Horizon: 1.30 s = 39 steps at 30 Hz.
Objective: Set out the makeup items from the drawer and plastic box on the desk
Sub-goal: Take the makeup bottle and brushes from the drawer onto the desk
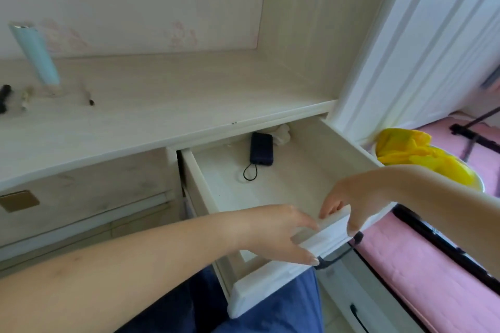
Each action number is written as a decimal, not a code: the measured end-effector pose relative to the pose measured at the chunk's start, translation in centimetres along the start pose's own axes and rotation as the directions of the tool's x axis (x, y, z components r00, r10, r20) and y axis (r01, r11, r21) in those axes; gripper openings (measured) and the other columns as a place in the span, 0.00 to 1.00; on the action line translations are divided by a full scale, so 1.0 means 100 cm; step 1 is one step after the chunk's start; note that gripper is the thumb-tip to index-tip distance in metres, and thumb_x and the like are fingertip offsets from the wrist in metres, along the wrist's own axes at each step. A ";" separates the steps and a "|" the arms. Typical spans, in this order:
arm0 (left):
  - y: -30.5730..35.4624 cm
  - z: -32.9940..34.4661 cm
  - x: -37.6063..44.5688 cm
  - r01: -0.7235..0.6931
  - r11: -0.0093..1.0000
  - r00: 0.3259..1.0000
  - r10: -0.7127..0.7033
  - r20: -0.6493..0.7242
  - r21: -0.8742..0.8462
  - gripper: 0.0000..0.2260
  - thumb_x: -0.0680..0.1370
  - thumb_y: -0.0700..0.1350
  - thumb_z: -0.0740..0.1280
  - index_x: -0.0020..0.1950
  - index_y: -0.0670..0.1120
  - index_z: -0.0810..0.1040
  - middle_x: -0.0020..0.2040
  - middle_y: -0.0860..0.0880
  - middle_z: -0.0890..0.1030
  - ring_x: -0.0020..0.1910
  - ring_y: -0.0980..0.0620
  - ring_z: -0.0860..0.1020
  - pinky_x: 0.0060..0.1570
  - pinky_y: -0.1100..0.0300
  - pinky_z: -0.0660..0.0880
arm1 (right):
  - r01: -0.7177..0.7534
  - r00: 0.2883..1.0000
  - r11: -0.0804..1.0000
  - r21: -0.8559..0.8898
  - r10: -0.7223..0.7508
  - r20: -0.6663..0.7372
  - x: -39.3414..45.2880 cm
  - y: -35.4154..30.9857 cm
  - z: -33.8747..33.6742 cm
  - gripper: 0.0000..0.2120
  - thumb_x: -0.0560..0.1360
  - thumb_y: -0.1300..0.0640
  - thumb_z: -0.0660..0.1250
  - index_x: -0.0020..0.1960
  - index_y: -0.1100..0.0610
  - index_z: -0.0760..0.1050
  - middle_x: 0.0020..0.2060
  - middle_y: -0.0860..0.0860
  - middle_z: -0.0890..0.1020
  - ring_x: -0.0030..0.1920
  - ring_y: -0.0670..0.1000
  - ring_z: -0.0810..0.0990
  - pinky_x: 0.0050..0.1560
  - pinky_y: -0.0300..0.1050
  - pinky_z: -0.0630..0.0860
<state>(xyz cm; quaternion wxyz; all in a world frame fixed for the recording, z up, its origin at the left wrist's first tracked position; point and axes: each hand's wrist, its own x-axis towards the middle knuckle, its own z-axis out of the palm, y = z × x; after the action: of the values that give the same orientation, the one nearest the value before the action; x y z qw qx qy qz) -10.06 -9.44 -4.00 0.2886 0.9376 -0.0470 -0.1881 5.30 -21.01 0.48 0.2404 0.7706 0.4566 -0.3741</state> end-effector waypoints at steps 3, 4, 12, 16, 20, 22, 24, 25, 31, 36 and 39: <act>-0.001 0.014 0.005 -0.031 0.996 0.999 0.033 -0.016 0.086 0.17 0.75 0.55 0.66 0.59 0.48 0.72 0.55 0.50 0.75 0.55 0.47 0.75 0.59 0.46 0.72 | -0.032 0.997 0.994 -0.103 0.025 -0.071 0.006 0.000 0.012 0.29 0.71 0.53 0.71 0.70 0.47 0.67 0.67 0.45 0.71 0.65 0.48 0.72 0.67 0.44 0.67; -0.002 0.017 0.006 -0.037 0.991 0.998 0.043 -0.036 0.132 0.13 0.75 0.54 0.66 0.53 0.47 0.72 0.50 0.50 0.75 0.52 0.48 0.74 0.58 0.45 0.71 | -0.047 0.994 0.985 -0.168 0.031 -0.101 0.010 0.000 0.016 0.28 0.72 0.51 0.70 0.70 0.47 0.67 0.68 0.45 0.71 0.65 0.49 0.72 0.67 0.45 0.68; -0.009 0.023 0.008 -0.048 0.989 0.995 0.059 -0.076 0.138 0.16 0.76 0.48 0.64 0.63 0.46 0.72 0.58 0.49 0.76 0.63 0.48 0.70 0.69 0.40 0.51 | -0.022 0.987 0.945 -0.326 -0.032 -0.159 0.023 0.009 0.017 0.29 0.70 0.44 0.70 0.69 0.43 0.67 0.67 0.42 0.71 0.63 0.48 0.72 0.65 0.46 0.68; -0.019 0.025 0.010 -0.046 0.995 0.986 0.059 -0.156 0.086 0.13 0.74 0.45 0.63 0.59 0.49 0.74 0.47 0.50 0.78 0.50 0.48 0.75 0.65 0.48 0.63 | 0.003 0.979 0.958 -0.287 -0.061 -0.194 0.027 0.010 0.009 0.27 0.70 0.43 0.69 0.68 0.41 0.68 0.65 0.41 0.72 0.63 0.46 0.71 0.66 0.45 0.66; -0.029 0.022 0.011 -0.010 0.997 0.974 0.026 -0.224 0.074 0.14 0.74 0.44 0.62 0.59 0.48 0.75 0.48 0.48 0.79 0.47 0.47 0.76 0.50 0.54 0.68 | 0.013 0.973 0.969 -0.247 -0.070 -0.222 0.029 0.007 -0.002 0.25 0.71 0.46 0.70 0.67 0.42 0.70 0.63 0.40 0.74 0.62 0.45 0.71 0.61 0.40 0.66; -0.032 0.017 0.011 0.011 0.998 0.971 0.006 -0.241 0.069 0.15 0.75 0.44 0.62 0.62 0.48 0.74 0.55 0.47 0.79 0.54 0.46 0.76 0.56 0.53 0.68 | 0.015 0.969 0.978 -0.207 -0.065 -0.239 0.031 0.007 -0.008 0.25 0.71 0.48 0.70 0.66 0.42 0.71 0.63 0.40 0.74 0.62 0.45 0.72 0.57 0.39 0.66; -0.035 0.013 0.010 0.035 0.997 0.965 -0.016 -0.261 0.066 0.17 0.75 0.43 0.61 0.64 0.48 0.73 0.59 0.47 0.79 0.58 0.46 0.75 0.63 0.53 0.63 | 0.020 0.960 0.983 -0.181 -0.069 -0.270 0.034 0.007 -0.014 0.24 0.70 0.48 0.71 0.65 0.41 0.71 0.62 0.39 0.75 0.61 0.44 0.72 0.56 0.39 0.66; -0.037 0.010 0.009 0.049 0.997 0.961 -0.029 -0.275 0.065 0.17 0.75 0.43 0.61 0.64 0.49 0.73 0.60 0.48 0.78 0.58 0.47 0.75 0.64 0.54 0.62 | 0.022 0.955 0.984 -0.178 -0.073 -0.286 0.036 0.008 -0.016 0.23 0.71 0.48 0.70 0.65 0.41 0.72 0.62 0.39 0.75 0.61 0.44 0.72 0.55 0.39 0.66; -0.055 -0.003 0.011 0.143 0.984 0.934 -0.099 -0.344 0.105 0.23 0.78 0.43 0.58 0.74 0.53 0.63 0.67 0.52 0.73 0.66 0.51 0.70 0.75 0.46 0.47 | 0.006 0.912 0.979 -0.203 -0.089 -0.400 0.054 0.014 -0.028 0.24 0.74 0.47 0.67 0.68 0.40 0.67 0.64 0.40 0.74 0.64 0.47 0.71 0.59 0.41 0.65; -0.072 -0.016 0.014 0.272 0.904 0.874 -0.089 -0.478 0.329 0.28 0.80 0.46 0.57 0.78 0.48 0.49 0.77 0.48 0.60 0.78 0.49 0.50 0.75 0.46 0.40 | -0.020 0.755 0.963 -0.268 -0.161 -0.635 0.074 0.017 -0.035 0.33 0.73 0.43 0.66 0.74 0.43 0.57 0.72 0.43 0.64 0.70 0.47 0.65 0.63 0.44 0.67; -0.082 -0.032 0.014 0.359 0.835 0.832 -0.083 -0.549 0.417 0.36 0.78 0.53 0.59 0.78 0.46 0.40 0.79 0.47 0.47 0.78 0.47 0.39 0.74 0.45 0.37 | -0.045 0.660 0.952 -0.303 -0.199 -0.724 0.082 0.012 -0.041 0.40 0.72 0.43 0.67 0.76 0.45 0.49 0.76 0.48 0.53 0.75 0.50 0.55 0.71 0.46 0.61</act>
<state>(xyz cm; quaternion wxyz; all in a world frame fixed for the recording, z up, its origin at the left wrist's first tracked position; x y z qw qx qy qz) -7.73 -1.20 -6.62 0.0109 0.9939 0.0963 0.0520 10.33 -14.35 -3.51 0.1277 0.7907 0.5975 0.0372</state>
